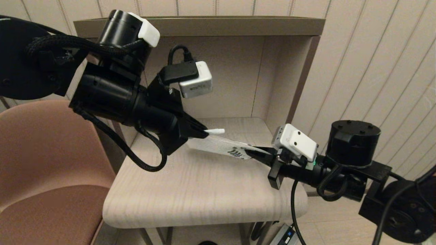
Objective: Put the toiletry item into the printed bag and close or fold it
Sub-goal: Place the toothpaste in the storage bag
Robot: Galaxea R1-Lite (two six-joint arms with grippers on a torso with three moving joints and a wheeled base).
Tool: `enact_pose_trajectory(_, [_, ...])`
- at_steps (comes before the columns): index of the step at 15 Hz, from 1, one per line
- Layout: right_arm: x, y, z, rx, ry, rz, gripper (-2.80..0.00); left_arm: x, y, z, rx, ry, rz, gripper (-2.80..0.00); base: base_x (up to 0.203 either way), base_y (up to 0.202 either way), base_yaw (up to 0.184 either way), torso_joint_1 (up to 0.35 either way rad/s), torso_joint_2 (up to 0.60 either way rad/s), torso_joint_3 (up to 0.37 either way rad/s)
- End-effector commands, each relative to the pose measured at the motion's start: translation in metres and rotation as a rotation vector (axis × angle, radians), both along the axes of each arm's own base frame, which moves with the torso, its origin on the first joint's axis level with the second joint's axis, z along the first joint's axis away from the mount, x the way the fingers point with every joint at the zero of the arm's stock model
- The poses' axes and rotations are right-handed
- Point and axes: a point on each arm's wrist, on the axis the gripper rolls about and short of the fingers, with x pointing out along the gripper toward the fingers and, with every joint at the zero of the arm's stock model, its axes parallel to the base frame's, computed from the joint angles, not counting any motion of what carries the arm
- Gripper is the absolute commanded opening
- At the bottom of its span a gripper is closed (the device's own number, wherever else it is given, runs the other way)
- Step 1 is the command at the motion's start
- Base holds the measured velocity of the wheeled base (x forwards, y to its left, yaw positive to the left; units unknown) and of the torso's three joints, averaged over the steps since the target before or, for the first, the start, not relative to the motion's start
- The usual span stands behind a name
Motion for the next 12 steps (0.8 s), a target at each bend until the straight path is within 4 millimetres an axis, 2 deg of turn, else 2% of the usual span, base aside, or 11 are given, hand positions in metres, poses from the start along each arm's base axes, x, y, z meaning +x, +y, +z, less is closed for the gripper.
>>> enact_pose_trajectory(1, [0.002,0.001,-0.002,-0.003,0.001,0.003,-2.80,-0.008,-0.005,-0.005,0.056,0.024,-0.015,-2.80,0.000,0.000,0.000,0.000,0.00,0.000])
enact_pose_trajectory(3, [0.002,0.001,-0.003,-0.006,0.003,0.006,-2.80,-0.010,-0.011,-0.012,0.097,0.049,-0.018,-2.80,0.000,0.000,0.000,0.000,0.00,0.000])
enact_pose_trajectory(8, [0.002,0.001,-0.004,-0.008,0.006,0.008,-2.80,-0.008,-0.012,-0.010,0.105,0.045,-0.007,-2.80,0.000,0.000,0.000,0.000,0.00,0.000])
enact_pose_trajectory(12, [0.001,0.001,-0.004,-0.007,0.008,0.008,-2.80,0.009,-0.012,-0.018,0.122,0.058,0.032,-2.80,0.000,0.000,0.000,0.000,0.00,0.000])
